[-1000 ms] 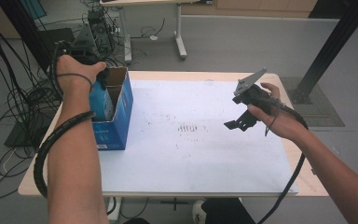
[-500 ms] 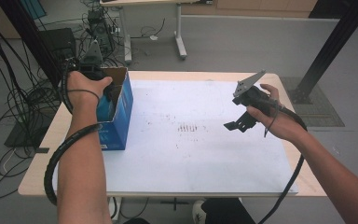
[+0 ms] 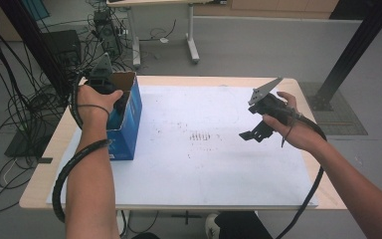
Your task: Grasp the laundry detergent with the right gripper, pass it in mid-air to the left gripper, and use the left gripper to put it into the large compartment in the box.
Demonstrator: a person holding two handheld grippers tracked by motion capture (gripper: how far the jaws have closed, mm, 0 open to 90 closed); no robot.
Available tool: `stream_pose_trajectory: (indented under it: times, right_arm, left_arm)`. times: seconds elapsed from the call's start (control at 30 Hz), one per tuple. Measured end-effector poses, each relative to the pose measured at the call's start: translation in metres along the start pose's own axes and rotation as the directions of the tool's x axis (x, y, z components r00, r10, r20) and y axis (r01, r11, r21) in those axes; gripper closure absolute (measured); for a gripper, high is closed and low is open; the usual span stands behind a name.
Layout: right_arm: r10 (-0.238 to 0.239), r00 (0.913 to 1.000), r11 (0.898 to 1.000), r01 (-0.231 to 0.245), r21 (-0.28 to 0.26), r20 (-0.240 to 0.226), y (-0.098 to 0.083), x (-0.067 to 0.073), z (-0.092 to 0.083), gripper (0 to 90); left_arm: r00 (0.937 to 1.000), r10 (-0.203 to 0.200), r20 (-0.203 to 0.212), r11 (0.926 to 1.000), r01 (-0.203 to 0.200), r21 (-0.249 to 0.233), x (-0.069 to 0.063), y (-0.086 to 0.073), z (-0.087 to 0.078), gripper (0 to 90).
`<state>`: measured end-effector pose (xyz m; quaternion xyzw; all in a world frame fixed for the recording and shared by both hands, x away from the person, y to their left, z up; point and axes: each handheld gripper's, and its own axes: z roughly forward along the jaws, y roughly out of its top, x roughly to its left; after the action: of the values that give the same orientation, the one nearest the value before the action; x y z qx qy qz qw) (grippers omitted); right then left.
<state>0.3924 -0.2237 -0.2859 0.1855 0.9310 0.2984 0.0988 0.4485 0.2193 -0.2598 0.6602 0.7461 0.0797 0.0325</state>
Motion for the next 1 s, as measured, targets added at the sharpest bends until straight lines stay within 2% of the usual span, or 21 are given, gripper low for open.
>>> stream_pose_trajectory:
  times: [0.33,0.83,1.0]
  right_arm:
    - [0.004,1.0000,1.000,-0.004,0.007,-0.004,-0.002,-0.001,0.002,0.3]
    - [0.017,0.9999,1.000,-0.017,0.000,0.000,-0.006,-0.004,-0.001,0.3]
    - [0.019,0.9998,1.000,-0.019,-0.004,-0.001,-0.007,-0.005,-0.002,0.4]
  left_arm:
    - [0.9998,0.016,-0.007,0.9998,-0.016,0.013,-0.001,-0.003,0.013,35.8]
    - [0.9991,0.034,-0.024,0.9993,-0.033,0.014,-0.006,-0.003,0.014,35.7]
    - [0.9993,0.028,-0.024,0.9995,-0.028,0.013,-0.006,-0.003,0.014,35.6]
